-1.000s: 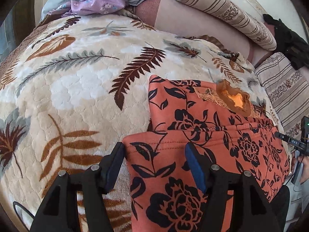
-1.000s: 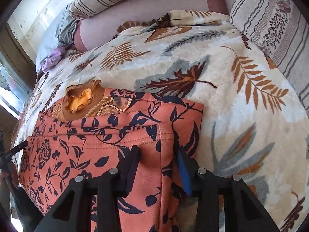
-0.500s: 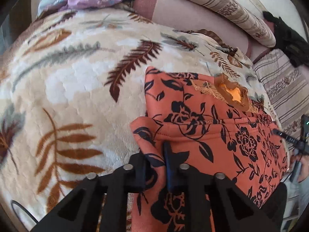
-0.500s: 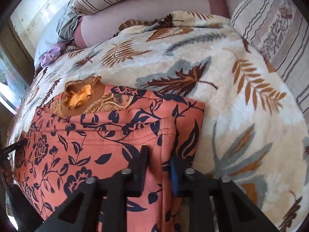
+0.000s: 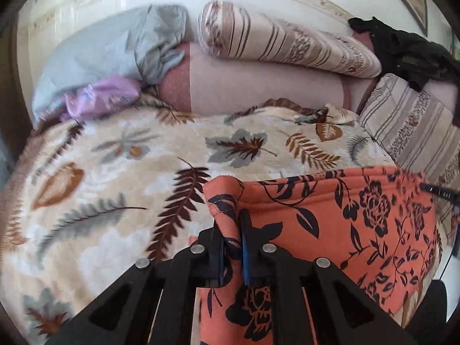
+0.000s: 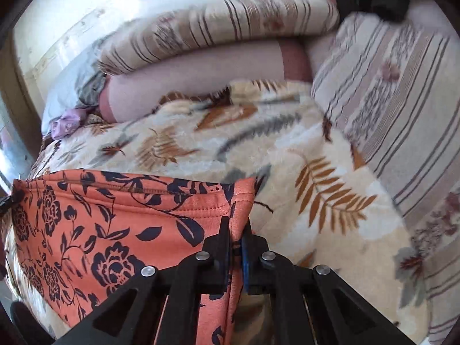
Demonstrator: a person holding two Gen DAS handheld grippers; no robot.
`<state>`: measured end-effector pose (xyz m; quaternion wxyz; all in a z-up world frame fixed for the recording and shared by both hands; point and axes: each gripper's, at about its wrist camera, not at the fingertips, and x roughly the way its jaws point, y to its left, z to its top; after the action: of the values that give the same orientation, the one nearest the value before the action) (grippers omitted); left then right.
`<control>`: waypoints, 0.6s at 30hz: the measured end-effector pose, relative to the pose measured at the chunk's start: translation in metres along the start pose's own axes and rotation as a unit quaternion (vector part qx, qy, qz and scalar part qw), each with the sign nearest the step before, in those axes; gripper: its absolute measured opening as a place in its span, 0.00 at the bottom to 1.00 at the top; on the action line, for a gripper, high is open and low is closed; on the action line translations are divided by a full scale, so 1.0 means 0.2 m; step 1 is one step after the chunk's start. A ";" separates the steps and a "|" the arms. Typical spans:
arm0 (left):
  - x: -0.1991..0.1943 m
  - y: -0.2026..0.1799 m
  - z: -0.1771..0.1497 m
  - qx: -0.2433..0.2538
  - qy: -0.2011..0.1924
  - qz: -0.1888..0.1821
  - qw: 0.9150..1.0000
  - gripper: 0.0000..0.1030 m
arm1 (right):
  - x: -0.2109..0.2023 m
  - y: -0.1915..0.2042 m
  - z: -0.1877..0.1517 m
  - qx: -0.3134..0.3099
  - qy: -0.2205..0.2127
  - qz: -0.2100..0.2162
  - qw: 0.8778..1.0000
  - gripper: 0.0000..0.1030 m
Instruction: Fold small clothes
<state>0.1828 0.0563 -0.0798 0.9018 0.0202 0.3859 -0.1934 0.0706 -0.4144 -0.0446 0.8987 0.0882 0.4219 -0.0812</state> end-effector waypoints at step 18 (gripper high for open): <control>-0.36 -0.12 -0.52 -0.032 0.079 0.047 0.995 0.53 | -0.44 0.14 -0.46 0.124 0.013 0.238 0.963 0.83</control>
<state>0.0583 0.0772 -0.0992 0.8768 0.0250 0.4606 -0.1362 -0.0465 -0.3611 -0.0315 0.8686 0.2979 0.3868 0.0848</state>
